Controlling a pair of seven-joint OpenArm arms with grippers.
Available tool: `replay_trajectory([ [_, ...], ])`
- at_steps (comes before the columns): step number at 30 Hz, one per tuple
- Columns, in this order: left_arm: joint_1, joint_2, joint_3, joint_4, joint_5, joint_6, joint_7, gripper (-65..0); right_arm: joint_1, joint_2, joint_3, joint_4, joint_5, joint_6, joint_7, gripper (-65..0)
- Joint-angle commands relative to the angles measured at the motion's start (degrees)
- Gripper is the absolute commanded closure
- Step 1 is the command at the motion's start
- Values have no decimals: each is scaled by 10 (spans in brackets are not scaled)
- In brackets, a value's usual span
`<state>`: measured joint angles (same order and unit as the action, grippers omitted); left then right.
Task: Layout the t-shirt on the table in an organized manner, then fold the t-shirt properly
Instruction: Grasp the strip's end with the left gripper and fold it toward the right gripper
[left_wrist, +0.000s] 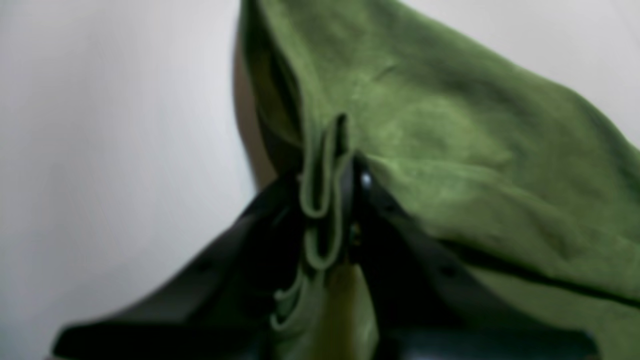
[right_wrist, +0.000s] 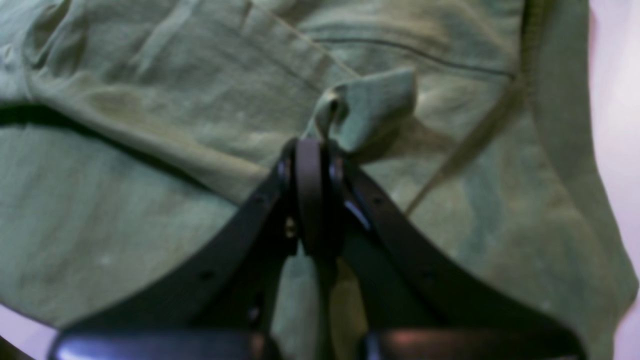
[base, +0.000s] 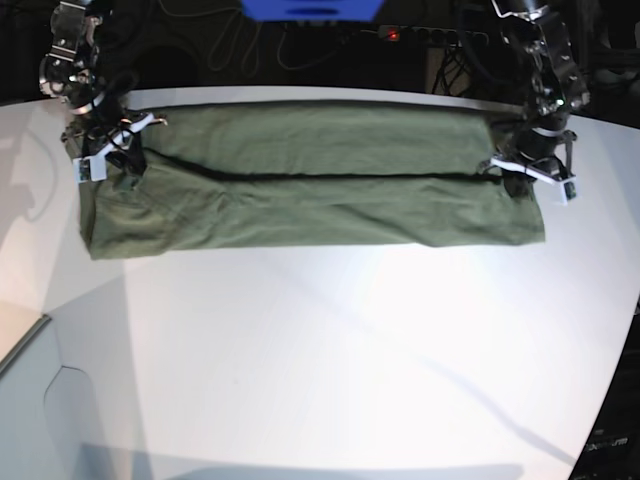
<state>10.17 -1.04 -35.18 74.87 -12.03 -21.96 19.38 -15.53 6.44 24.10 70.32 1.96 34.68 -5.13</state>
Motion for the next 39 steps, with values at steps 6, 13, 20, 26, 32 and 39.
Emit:
replay_trajectory([
  [6,25,39,17,141,-3,-8,-18,-1,5,-10,-1,-4,-24,-9,-39,0],
  [13,61,50,221,159,72,-2,-25,-1,5,-19,-1,-4,-24,-9,-39,0],
  [20,14,86,377,82,156,64,-25,0,4,-20,-1,-4,-24,-9,-39,0],
  [26,-20,84,487,35,154,119,-25,0,3,-20,-1,-4,-24,-9,-39,0],
  [32,-50,85,550,-5,154,144,-25,0,2,-20,-1,-4,-24,-9,-39,0],
  [39,-79,90,590,-47,153,165,-25,0,2,-20,-1,-4,-24,-9,-39,0],
])
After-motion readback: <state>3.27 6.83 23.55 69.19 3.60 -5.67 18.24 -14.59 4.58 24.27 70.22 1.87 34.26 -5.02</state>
